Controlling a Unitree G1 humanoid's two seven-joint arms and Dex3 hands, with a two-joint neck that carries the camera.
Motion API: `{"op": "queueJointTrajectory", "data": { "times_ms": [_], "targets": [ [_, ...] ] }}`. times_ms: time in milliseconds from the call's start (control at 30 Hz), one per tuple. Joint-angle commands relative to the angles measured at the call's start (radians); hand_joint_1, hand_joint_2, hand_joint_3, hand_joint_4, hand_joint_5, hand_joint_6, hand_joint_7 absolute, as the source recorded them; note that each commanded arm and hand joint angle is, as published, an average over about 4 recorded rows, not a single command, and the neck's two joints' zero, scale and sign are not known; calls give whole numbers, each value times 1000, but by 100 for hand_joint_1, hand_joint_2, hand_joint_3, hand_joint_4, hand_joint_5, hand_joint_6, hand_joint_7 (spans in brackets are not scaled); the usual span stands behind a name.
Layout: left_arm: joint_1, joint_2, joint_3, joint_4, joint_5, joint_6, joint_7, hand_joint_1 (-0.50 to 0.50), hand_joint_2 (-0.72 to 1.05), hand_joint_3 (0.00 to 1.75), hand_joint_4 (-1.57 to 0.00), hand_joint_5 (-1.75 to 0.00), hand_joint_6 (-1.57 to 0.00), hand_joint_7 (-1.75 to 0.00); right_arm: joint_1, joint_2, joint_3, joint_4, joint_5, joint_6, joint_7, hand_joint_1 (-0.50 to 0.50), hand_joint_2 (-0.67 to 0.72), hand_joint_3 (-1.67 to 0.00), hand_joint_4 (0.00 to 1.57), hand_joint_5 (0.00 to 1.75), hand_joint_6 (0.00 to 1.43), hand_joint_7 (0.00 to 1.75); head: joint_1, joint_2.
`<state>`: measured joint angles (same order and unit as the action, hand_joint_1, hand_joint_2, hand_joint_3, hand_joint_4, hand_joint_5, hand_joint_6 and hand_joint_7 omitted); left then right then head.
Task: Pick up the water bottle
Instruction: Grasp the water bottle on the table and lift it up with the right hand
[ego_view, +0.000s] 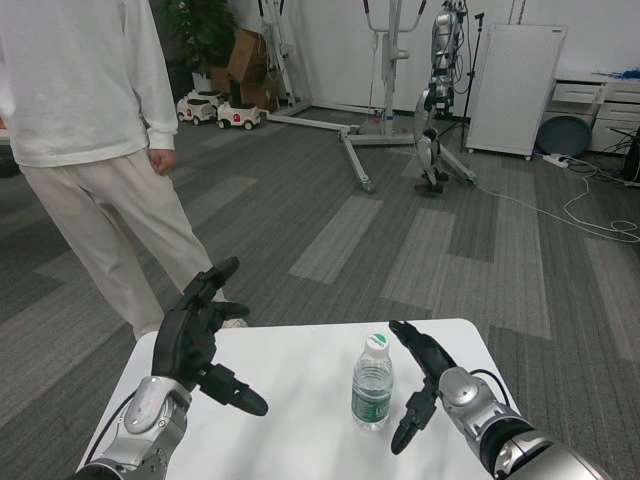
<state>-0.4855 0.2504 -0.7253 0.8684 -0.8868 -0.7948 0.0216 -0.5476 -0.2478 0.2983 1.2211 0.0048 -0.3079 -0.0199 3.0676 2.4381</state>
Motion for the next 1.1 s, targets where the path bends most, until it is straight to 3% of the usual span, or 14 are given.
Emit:
{"op": "queueJointTrajectory", "data": {
  "times_ms": [33,300,733,900,1100],
  "targets": [
    [-5,3,1,11,-3,-6,3,-50,-55,9,0,-175,0,-38,-38,7,7,33,4,0,-38,-46,36,-4,0,0,0,0,0,-3],
    [-10,3,-3,14,-3,-6,3,-50,-55,9,0,-175,0,-38,-45,10,-2,76,4,2,-91,-46,41,-8,0,0,0,0,-5,-3],
    [-10,1,-5,14,-2,-8,3,-50,-55,9,0,-175,0,-35,-49,8,2,98,3,16,-89,-46,41,-6,0,0,0,0,-2,-2],
    [-9,1,-5,14,-2,-8,3,-50,-55,9,0,-175,0,-35,-53,8,44,95,3,15,-87,-46,34,0,0,0,0,0,-4,2],
    [-5,-2,-2,14,-1,-8,3,-50,-55,9,0,-175,0,-35,-64,5,88,85,3,15,-74,-46,34,-6,0,0,0,0,-10,6]
  ]
}}
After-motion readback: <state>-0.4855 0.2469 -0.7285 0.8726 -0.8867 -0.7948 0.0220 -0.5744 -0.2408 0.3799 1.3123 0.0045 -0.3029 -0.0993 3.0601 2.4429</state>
